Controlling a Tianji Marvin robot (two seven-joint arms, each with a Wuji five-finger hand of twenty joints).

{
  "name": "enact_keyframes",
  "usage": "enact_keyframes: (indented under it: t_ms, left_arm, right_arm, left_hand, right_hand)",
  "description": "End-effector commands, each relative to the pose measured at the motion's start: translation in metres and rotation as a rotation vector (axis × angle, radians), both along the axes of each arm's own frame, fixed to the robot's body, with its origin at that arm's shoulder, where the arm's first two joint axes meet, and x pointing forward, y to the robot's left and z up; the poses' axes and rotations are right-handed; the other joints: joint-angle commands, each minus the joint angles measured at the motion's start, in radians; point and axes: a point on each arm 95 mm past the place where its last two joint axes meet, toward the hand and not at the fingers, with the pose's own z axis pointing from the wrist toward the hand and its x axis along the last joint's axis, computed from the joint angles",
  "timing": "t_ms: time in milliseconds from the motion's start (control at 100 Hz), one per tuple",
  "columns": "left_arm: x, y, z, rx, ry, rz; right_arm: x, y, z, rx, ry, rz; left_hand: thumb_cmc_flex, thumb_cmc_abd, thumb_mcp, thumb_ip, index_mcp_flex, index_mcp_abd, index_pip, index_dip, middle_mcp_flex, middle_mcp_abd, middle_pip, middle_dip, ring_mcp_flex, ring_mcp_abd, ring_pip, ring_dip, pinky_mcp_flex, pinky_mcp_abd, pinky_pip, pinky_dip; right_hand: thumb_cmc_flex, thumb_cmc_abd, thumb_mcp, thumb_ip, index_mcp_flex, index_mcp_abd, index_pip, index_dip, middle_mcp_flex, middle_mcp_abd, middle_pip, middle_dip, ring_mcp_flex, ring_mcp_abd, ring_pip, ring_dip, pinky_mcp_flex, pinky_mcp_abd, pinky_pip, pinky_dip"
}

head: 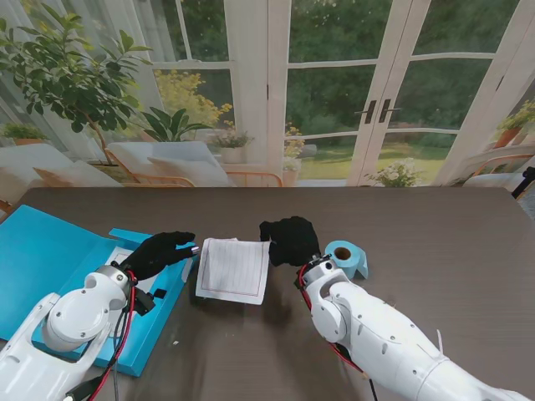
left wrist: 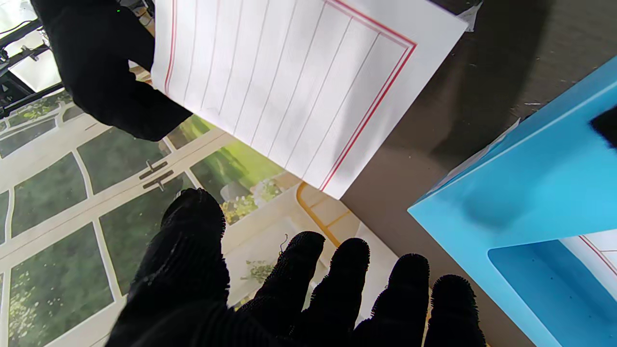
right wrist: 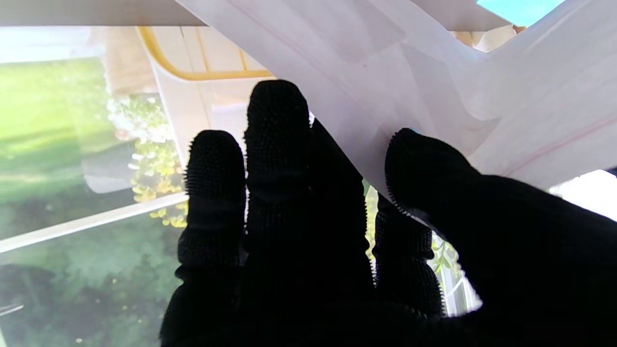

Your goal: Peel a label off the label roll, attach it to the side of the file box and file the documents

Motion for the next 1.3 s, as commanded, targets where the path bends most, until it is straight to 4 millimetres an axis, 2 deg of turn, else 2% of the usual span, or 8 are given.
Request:
enact_keyframes:
  t_ms: [0,320,400,500,520,700,860,1290]
  left_arm:
    - [0.0,-0.005,0.003,-0.008,0.009,-0.019]
    - [0.008,-0.005,0.0,-0.089,0.054,0.036]
    - [0.012,-0.006,-0.002,-0.14,0.074,0.065]
    - [0.017,-0.007,-0.002,-0.205,0.102,0.095]
    - [0.017,-0.007,-0.002,-0.219,0.109,0.101]
    - [0.021,-0.008,-0.002,-0.323,0.158,0.142]
    - [0.024,-0.01,-0.002,-0.424,0.208,0.168]
    - [0.024,-0.014,0.005,-0.573,0.332,0.132]
  right_arm:
    - [-0.003,0.0,0.002,0.001,0.002,0.005]
    - [-0.02,-0.008,0.026,0.071,-0.04,0.012]
    - [-0.025,-0.01,0.031,0.087,-0.054,0.016]
    - [-0.03,-0.012,0.037,0.114,-0.065,0.02]
    - [-0.031,-0.012,0.038,0.119,-0.068,0.021]
    - [-0.041,-0.013,0.045,0.168,-0.083,0.031]
    - [-0.049,-0.011,0.048,0.201,-0.093,0.05]
    - [-0.061,-0.007,0.045,0.243,-0.104,0.098]
  left_hand:
    - [0.025,0.052,-0.025,0.032,0.006,-0.007,-0.018,-0.005,0.027,0.002,0.005,0.015,0.02,0.01,0.013,0.011,0.008,0.003,0.022,0.016]
    - [0.007,0.062,-0.045,0.032,-0.002,-0.011,-0.021,-0.007,0.039,0.018,0.011,0.029,0.042,0.035,0.027,0.033,0.028,0.017,0.044,0.051]
    - [-0.005,0.064,-0.047,0.032,0.005,-0.009,-0.019,-0.007,0.056,0.029,0.018,0.051,0.054,0.048,0.042,0.062,0.036,0.027,0.07,0.103]
    - [-0.019,0.067,-0.052,0.03,0.016,-0.002,-0.014,-0.005,0.075,0.039,0.026,0.063,0.073,0.061,0.053,0.077,0.053,0.035,0.083,0.127]
    - [-0.023,0.067,-0.05,0.03,0.018,-0.001,-0.013,-0.003,0.077,0.042,0.026,0.073,0.074,0.064,0.057,0.088,0.05,0.039,0.09,0.149]
    - [-0.04,0.076,-0.052,0.029,0.032,0.012,-0.006,0.006,0.106,0.063,0.034,0.096,0.104,0.089,0.083,0.129,0.077,0.055,0.118,0.222]
    - [-0.048,0.077,-0.053,0.028,0.09,0.03,0.039,0.051,0.141,0.078,0.047,0.127,0.13,0.107,0.119,0.179,0.097,0.07,0.136,0.3]
    - [-0.092,0.085,-0.061,0.025,0.174,0.046,0.082,0.106,0.161,0.092,0.048,0.136,0.139,0.13,0.117,0.187,0.095,0.078,0.124,0.327]
  right_hand:
    - [0.051,-0.013,0.095,-0.003,0.043,-0.063,0.081,0.027,0.044,0.012,0.002,0.017,0.033,-0.012,0.013,0.013,0.016,-0.025,0.04,-0.022]
    - [0.053,-0.011,0.093,-0.004,0.041,-0.059,0.082,0.029,0.043,0.015,0.001,0.025,0.032,-0.006,0.017,0.016,0.014,-0.025,0.039,-0.024]
    - [0.053,-0.01,0.093,-0.003,0.041,-0.058,0.082,0.029,0.042,0.014,0.0,0.028,0.032,-0.007,0.017,0.016,0.014,-0.025,0.039,-0.024]
    - [0.053,-0.01,0.093,-0.004,0.04,-0.056,0.082,0.029,0.041,0.017,0.0,0.03,0.033,-0.008,0.017,0.016,0.013,-0.024,0.039,-0.025]
    - [0.053,-0.009,0.093,-0.004,0.039,-0.056,0.083,0.029,0.041,0.016,0.0,0.031,0.032,-0.005,0.017,0.016,0.012,-0.024,0.039,-0.025]
    - [0.054,-0.007,0.092,-0.004,0.035,-0.054,0.084,0.031,0.04,0.016,-0.002,0.033,0.032,-0.006,0.015,0.016,0.009,-0.021,0.038,-0.025]
    - [0.053,-0.006,0.092,-0.005,0.034,-0.054,0.084,0.033,0.039,0.014,-0.002,0.034,0.032,-0.008,0.014,0.015,0.008,-0.022,0.038,-0.025]
    - [0.053,-0.005,0.092,-0.005,0.032,-0.055,0.084,0.034,0.037,0.015,0.0,0.034,0.032,-0.006,0.013,0.015,0.006,-0.023,0.037,-0.024]
